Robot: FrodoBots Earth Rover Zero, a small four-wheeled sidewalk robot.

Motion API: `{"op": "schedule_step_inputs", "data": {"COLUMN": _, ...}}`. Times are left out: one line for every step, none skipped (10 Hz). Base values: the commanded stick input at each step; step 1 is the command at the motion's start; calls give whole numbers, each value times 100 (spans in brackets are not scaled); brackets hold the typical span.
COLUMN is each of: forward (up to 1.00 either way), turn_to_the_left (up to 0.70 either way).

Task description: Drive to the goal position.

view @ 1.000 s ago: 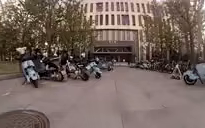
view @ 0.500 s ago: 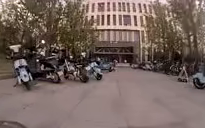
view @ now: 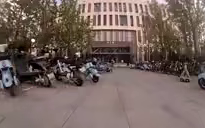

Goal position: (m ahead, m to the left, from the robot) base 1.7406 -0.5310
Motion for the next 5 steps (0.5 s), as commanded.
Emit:
{"op": "schedule_step_inputs", "data": {"forward": 70, "turn_to_the_left": 0}}
{"op": "schedule_step_inputs", "data": {"forward": 70, "turn_to_the_left": 0}}
{"op": "schedule_step_inputs", "data": {"forward": 70, "turn_to_the_left": 0}}
{"op": "schedule_step_inputs", "data": {"forward": 70, "turn_to_the_left": 0}}
{"op": "schedule_step_inputs", "data": {"forward": 70, "turn_to_the_left": 0}}
